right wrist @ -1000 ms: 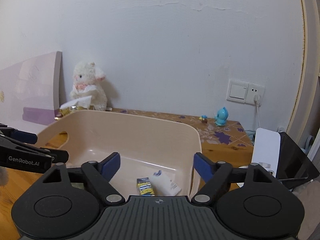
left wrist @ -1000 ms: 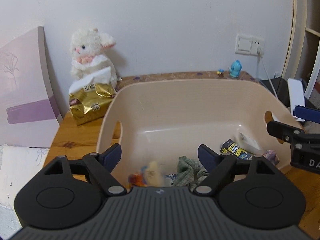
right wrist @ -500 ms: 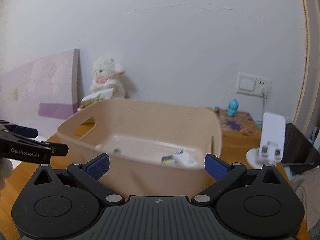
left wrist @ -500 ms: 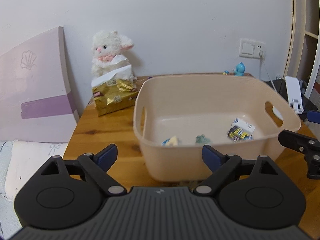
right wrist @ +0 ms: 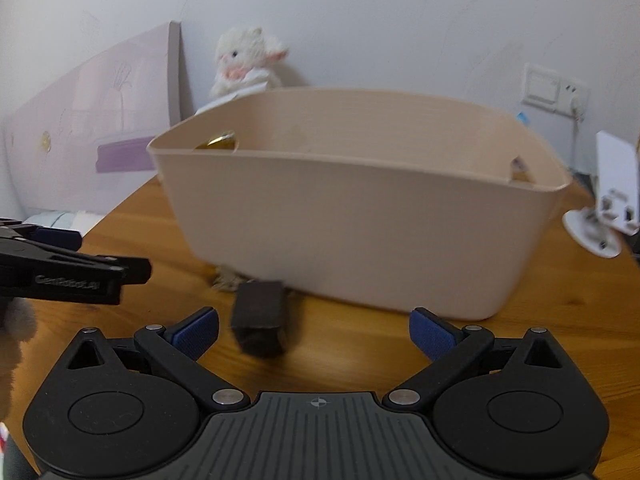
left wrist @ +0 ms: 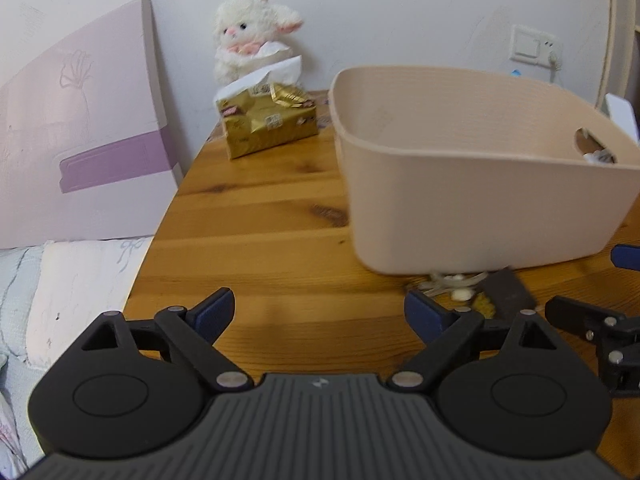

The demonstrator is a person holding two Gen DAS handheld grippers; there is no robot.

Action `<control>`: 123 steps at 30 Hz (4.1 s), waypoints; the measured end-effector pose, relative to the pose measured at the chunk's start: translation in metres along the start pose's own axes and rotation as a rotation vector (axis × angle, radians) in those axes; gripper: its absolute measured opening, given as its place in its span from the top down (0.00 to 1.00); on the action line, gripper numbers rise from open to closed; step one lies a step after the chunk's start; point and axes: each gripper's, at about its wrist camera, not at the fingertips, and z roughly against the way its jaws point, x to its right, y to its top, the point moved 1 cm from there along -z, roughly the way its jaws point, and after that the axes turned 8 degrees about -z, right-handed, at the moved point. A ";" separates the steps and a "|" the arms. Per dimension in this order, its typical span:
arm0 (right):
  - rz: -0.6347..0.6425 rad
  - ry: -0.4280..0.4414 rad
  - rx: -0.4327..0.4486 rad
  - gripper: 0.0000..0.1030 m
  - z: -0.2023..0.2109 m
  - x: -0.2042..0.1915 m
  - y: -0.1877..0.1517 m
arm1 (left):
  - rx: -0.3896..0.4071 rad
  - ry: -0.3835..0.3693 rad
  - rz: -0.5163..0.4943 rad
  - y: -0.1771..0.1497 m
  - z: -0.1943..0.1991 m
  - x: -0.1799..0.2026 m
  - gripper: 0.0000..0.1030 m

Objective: Organize objects
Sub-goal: 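Move both tools toward the black cube and grey keys beside the basket, then grasp the grey key bundle with left tool while right grasps black cube, then lift both held items into the beige basket and open both tools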

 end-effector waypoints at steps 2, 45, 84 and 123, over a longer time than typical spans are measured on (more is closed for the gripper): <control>0.018 -0.005 -0.009 0.00 -0.006 -0.008 -0.003 | -0.013 0.007 0.017 -0.003 -0.007 -0.004 0.10; -0.137 -0.141 -0.004 0.06 -0.025 0.069 -0.004 | -0.091 -0.085 0.088 0.018 -0.054 0.043 0.10; -0.096 -0.118 0.008 0.00 0.017 0.121 -0.029 | -0.040 -0.265 -0.162 0.014 -0.035 0.115 0.10; 0.116 0.018 -0.019 0.72 0.006 0.062 -0.023 | 0.047 -0.329 -0.203 -0.005 -0.021 0.111 0.88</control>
